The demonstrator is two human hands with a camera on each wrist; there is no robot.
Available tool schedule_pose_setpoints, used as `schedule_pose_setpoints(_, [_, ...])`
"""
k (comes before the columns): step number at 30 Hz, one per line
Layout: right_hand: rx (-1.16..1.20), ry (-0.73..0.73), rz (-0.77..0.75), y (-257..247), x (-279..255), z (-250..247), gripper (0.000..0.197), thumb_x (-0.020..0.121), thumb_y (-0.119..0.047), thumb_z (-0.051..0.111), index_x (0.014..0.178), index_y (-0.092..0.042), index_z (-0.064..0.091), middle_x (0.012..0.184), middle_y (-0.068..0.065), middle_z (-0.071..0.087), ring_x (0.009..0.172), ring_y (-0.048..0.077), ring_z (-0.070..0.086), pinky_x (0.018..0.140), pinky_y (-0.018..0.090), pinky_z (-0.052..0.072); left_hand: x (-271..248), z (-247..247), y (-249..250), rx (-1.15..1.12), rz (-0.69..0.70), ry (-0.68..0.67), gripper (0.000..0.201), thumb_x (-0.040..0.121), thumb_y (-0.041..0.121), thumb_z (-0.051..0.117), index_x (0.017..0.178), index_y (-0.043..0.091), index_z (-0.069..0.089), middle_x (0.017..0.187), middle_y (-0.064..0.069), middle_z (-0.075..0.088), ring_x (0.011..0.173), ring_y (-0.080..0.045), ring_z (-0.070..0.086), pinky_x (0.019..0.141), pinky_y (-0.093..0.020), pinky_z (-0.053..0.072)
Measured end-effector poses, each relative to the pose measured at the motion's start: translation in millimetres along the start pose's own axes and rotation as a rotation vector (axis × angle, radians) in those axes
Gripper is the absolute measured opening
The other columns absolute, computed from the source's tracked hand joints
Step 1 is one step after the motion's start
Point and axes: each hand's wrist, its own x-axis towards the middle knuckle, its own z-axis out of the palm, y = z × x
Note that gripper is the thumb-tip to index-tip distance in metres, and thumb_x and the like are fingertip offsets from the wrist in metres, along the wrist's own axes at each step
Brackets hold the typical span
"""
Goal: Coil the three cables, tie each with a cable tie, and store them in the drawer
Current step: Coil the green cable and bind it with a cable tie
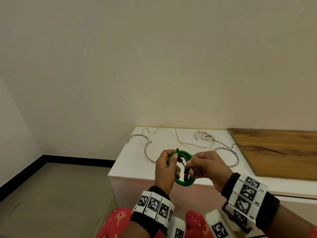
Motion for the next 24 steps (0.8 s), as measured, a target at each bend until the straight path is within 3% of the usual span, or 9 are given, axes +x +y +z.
schedule_pose_setpoints(16, [-0.018, -0.007, 0.011, -6.6, -6.2, 3.5, 0.016, 0.078, 0.002, 0.058, 0.062, -0.001, 0.060, 0.043, 0.005, 0.055, 0.039, 0.013, 0.053, 0.046, 0.020, 0.050, -3.4, -1.9, 2.6, 0.015, 0.003, 0.004, 0.014, 0.093, 0.005, 0.043, 0.093, 0.013, 0.055, 0.072, -0.005, 0.060, 0.037, -0.010, 0.041, 0.041, -0.022, 0.036])
schedule_pose_setpoints(24, [-0.022, -0.006, 0.022, -6.5, -6.1, 3.8, 0.020, 0.078, 0.003, 0.058, 0.059, -0.003, 0.060, 0.043, 0.006, 0.054, 0.038, 0.012, 0.052, 0.045, 0.020, 0.049, -3.5, -1.9, 1.3, 0.018, 0.005, -0.001, 0.013, 0.093, 0.005, 0.042, 0.095, 0.009, 0.055, 0.073, -0.007, 0.059, 0.036, -0.010, 0.041, 0.039, -0.020, 0.038])
